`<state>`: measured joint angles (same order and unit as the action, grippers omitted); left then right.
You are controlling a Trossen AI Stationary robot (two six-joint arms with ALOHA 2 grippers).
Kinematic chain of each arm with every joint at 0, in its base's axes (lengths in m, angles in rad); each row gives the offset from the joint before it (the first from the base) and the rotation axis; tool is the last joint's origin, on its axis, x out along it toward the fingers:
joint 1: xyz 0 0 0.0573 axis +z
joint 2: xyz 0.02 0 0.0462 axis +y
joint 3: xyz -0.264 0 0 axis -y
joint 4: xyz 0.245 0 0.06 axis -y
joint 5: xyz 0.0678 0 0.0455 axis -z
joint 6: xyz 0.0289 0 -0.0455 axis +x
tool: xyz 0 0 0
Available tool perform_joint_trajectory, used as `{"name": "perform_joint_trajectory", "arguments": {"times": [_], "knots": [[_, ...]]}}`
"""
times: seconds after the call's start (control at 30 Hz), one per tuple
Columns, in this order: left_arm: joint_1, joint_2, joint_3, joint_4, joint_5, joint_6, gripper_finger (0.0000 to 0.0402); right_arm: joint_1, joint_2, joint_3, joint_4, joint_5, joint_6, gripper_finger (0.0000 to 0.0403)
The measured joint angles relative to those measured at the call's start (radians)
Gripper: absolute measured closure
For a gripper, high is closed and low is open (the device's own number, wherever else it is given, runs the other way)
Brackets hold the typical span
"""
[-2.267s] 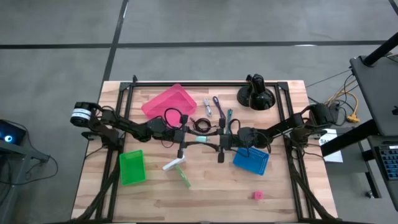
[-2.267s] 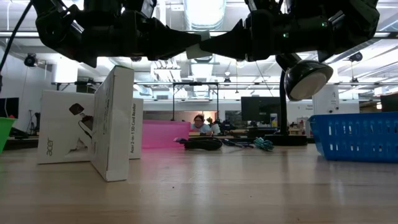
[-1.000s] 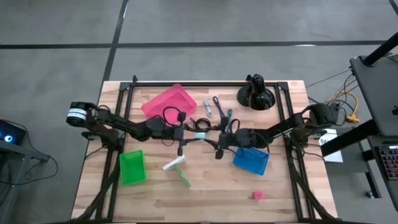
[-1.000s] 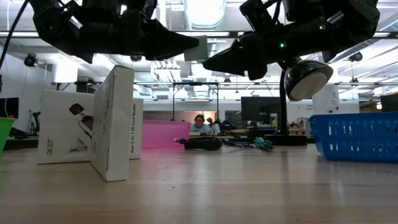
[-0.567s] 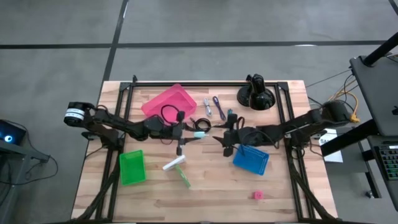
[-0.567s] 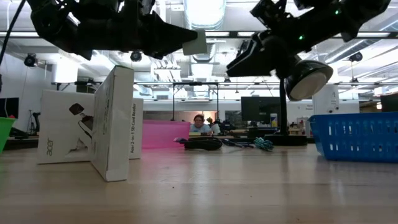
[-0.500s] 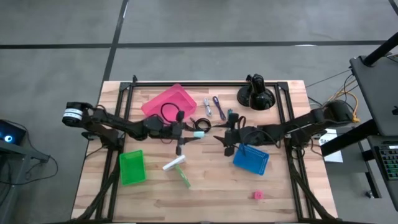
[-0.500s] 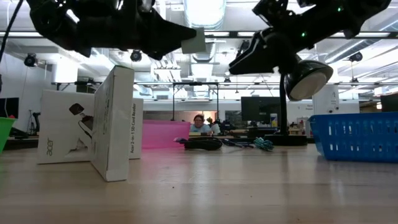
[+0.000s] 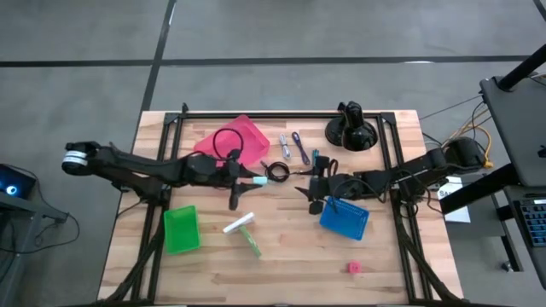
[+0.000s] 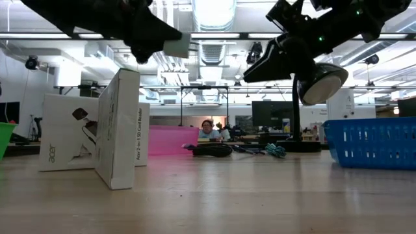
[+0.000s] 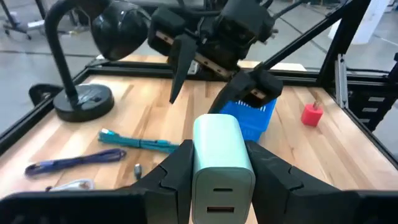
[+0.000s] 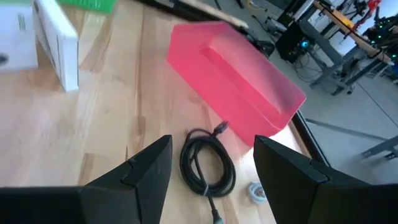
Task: Pick and place items into bin
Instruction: Put the blue charger adapter into the green bin
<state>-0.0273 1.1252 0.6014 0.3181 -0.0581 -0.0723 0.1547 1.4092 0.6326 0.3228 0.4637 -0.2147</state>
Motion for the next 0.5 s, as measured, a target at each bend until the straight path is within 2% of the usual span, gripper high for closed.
{"name": "perform_joint_trajectory", "arguments": {"times": [0.27, 0.5], "knots": [[0.001, -0.083, 0.050, -0.205, -0.032, -0.086, 0.0301, 0.000, 0.000, -0.001, 0.001, -0.096, 0.149, 0.0191], [0.001, -0.092, 0.090, -0.404, -0.035, -0.240, 0.0301, 0.026, 0.001, -0.001, 0.006, -0.108, 0.216, 0.0191]]}}
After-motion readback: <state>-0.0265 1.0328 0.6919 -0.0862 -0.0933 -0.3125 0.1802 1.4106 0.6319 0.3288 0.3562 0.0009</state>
